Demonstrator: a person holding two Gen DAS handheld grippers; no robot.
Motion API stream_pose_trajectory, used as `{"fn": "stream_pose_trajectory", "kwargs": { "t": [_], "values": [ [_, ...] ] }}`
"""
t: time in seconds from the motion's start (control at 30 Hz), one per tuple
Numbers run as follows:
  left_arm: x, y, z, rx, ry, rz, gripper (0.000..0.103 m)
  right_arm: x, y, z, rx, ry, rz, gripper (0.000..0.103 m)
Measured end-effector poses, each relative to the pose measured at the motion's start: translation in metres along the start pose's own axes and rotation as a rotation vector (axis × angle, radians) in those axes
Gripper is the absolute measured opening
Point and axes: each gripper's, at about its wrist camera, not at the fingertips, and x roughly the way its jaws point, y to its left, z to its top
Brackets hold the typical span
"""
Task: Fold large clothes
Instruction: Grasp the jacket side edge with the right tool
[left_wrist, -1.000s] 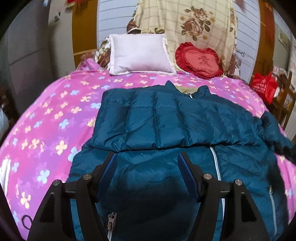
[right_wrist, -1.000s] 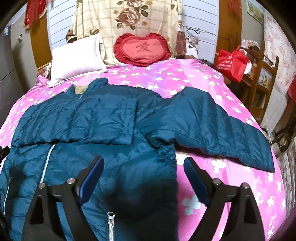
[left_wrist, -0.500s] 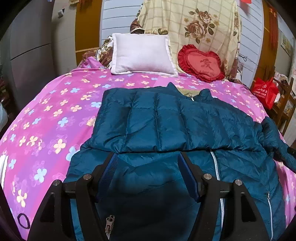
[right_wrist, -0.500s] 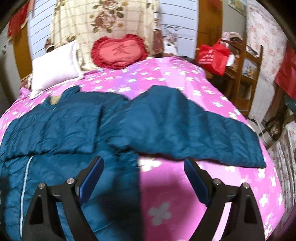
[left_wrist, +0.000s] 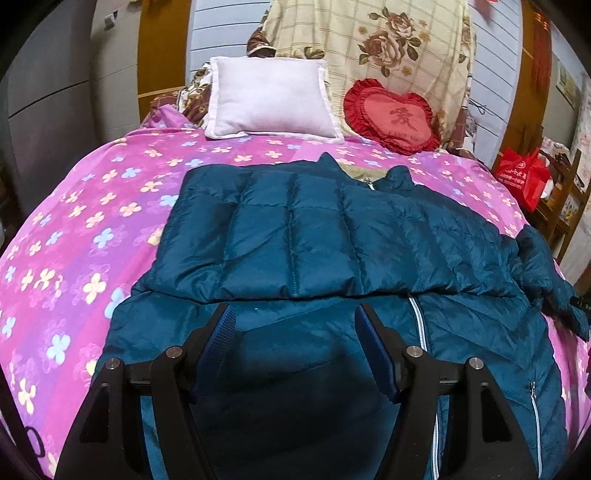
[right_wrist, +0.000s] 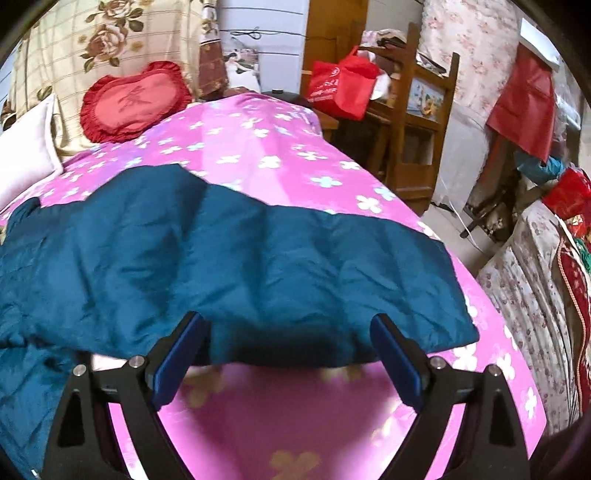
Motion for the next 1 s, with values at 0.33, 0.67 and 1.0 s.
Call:
{"fn": "stream_pose_trajectory", "kwargs": {
  "t": [0.33,0.67,1.0],
  "values": [
    [0.007,0.008,-0.001,-0.013,0.019,0.017,0.049,0.023,-0.072,0.015,0.079,-0.020,-0.109,0.097],
    [0.022,0.009,-0.006,0.006,0.057,0.036,0.049,0.082,-0.148,0.012,0.312,0.105,-0.045,0.099],
    [0.013,0.014,-0.001,-0.011,0.035,0.050,0.049,0.056,-0.125,0.019,0.236,0.015,0.043,0.016]
  ]
}}
